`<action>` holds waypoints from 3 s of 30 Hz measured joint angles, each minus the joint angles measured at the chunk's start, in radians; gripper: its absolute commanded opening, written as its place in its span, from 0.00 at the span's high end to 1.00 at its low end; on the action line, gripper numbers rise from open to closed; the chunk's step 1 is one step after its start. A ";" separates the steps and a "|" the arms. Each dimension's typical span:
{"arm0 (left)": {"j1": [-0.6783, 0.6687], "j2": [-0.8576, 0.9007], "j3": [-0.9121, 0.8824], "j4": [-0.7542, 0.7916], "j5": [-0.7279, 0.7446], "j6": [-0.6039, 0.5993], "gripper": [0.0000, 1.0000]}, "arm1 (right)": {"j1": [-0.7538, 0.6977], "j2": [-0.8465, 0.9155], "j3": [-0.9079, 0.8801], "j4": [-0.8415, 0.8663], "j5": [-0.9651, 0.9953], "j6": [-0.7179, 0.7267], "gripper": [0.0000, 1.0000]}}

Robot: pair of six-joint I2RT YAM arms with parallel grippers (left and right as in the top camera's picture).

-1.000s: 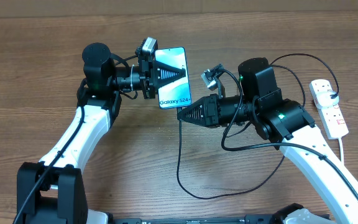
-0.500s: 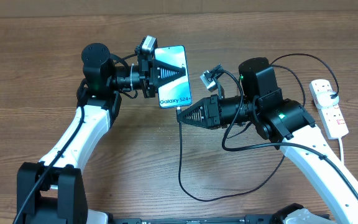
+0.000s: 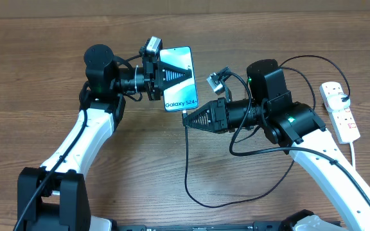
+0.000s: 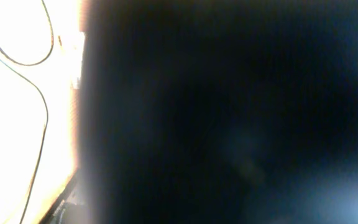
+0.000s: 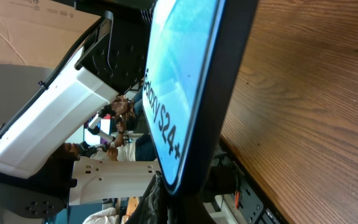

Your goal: Plug charger to phone and switch on socket

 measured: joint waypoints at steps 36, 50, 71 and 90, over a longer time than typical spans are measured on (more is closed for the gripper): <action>-0.022 0.000 0.000 0.031 -0.033 0.027 0.96 | 0.000 0.000 0.000 0.001 -0.004 0.004 0.96; -0.022 0.000 0.000 0.031 -0.017 0.027 0.96 | 0.000 0.000 0.000 0.000 -0.015 0.003 0.96; -0.019 0.000 0.000 0.031 -0.010 0.027 0.96 | -0.006 0.000 0.000 0.002 -0.014 0.023 0.96; 0.001 0.000 0.000 0.031 -0.007 0.028 0.96 | -0.039 0.000 0.000 0.002 -0.011 0.027 0.96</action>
